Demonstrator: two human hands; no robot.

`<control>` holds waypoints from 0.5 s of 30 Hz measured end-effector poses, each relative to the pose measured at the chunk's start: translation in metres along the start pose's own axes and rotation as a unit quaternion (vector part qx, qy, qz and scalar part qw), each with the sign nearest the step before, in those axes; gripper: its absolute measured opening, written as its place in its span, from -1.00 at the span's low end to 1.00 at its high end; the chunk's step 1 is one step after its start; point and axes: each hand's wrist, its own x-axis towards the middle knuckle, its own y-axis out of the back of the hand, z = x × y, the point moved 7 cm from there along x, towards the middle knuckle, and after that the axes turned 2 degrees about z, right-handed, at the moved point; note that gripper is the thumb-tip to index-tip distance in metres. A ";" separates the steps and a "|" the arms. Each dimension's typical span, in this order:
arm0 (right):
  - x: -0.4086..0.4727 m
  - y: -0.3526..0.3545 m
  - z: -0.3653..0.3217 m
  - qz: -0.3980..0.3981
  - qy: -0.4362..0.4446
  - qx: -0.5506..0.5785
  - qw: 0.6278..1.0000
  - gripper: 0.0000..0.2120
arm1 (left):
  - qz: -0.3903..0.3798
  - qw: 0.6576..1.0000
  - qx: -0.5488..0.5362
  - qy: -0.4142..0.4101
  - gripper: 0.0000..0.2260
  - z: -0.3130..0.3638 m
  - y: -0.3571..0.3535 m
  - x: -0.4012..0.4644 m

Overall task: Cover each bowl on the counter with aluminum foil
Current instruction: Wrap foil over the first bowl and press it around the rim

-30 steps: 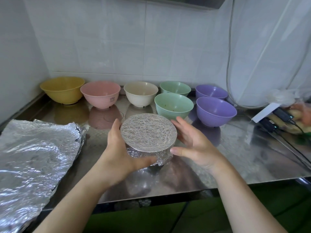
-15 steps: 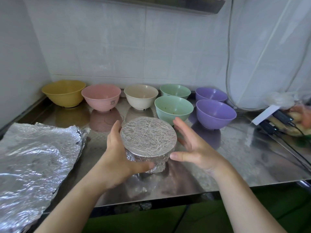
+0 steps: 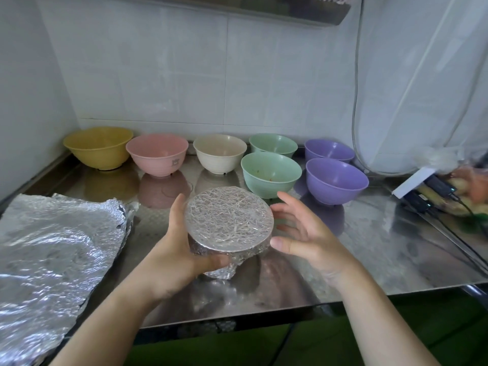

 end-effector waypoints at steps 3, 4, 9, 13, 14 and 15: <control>0.008 -0.008 -0.006 0.000 -0.021 0.053 0.998 -0.08 | 0.005 1.000 0.014 -0.023 0.38 0.001 -0.004 -0.005; 0.010 -0.013 -0.007 0.003 -0.029 0.058 0.998 -0.06 | 0.019 0.999 0.026 -0.034 0.42 0.004 -0.008 -0.007; 0.009 -0.030 -0.006 0.016 -0.011 0.010 1.000 -0.16 | 0.112 0.988 0.064 -0.086 0.39 0.015 -0.017 -0.010; 0.000 -0.019 0.001 0.015 -0.002 -0.021 1.000 -0.20 | 0.068 0.995 0.015 -0.067 0.32 0.013 -0.004 -0.007; 0.000 -0.016 0.004 0.023 -0.003 -0.033 0.999 -0.16 | 0.053 0.997 0.007 -0.064 0.32 0.012 -0.001 -0.007; 0.001 -0.013 0.006 0.030 -0.002 -0.048 0.998 -0.10 | 0.042 0.997 0.001 -0.065 0.32 0.012 0.001 -0.006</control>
